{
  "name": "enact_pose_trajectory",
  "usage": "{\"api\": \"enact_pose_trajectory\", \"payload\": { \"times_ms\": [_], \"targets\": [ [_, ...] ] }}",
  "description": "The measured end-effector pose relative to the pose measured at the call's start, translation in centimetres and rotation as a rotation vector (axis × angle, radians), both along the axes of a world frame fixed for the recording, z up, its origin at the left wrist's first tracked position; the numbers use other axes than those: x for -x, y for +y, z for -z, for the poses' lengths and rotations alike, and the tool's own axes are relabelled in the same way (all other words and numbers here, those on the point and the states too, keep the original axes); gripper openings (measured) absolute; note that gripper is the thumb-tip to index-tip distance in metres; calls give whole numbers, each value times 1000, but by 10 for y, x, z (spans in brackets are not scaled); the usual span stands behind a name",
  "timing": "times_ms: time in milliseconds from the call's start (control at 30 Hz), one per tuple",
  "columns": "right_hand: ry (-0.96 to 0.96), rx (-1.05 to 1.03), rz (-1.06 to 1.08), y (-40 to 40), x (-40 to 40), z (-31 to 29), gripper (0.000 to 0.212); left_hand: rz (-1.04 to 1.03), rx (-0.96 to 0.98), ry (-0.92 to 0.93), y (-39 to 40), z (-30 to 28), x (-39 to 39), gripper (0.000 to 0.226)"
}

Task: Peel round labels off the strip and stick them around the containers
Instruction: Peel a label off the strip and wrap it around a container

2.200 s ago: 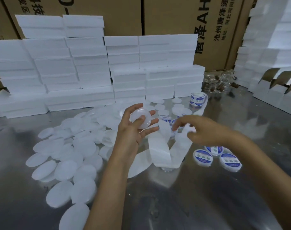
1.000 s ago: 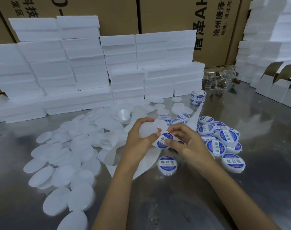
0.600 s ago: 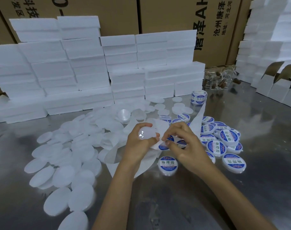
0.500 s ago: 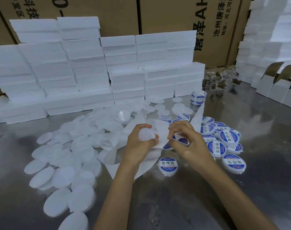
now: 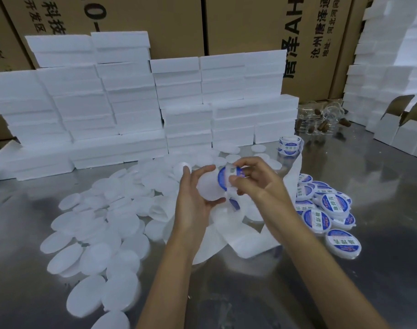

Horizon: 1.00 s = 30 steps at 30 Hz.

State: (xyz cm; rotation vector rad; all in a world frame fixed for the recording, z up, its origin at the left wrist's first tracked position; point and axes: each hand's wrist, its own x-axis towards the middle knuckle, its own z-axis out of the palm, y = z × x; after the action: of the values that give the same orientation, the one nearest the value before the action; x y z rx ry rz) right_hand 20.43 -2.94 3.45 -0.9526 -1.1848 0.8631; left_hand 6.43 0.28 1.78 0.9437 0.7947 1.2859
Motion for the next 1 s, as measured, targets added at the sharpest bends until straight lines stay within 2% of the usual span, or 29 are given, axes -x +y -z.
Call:
{"api": "enact_pose_trajectory", "payload": {
  "times_ms": [100, 367, 600, 833, 1000],
  "targets": [
    [-28, 17, 12, 1, 18, 3, 22, 75, -7, -74, -3, -2, 3, 67],
    [-66, 2, 100, 4, 22, 11, 26, 134, -62, -90, -8, -5, -6, 67],
    [-106, -19, 136, 7, 21, 18, 28, 118, -121, -9, -13, -5, -13, 61],
    [-284, -68, 293, 5, 20, 22, 25, 88, -206, 44, -14, -6, -17, 52],
    [-456, -138, 414, 3, 25, 27, 29, 67, -182, -41, -17, -7, -18, 52]
  ]
}}
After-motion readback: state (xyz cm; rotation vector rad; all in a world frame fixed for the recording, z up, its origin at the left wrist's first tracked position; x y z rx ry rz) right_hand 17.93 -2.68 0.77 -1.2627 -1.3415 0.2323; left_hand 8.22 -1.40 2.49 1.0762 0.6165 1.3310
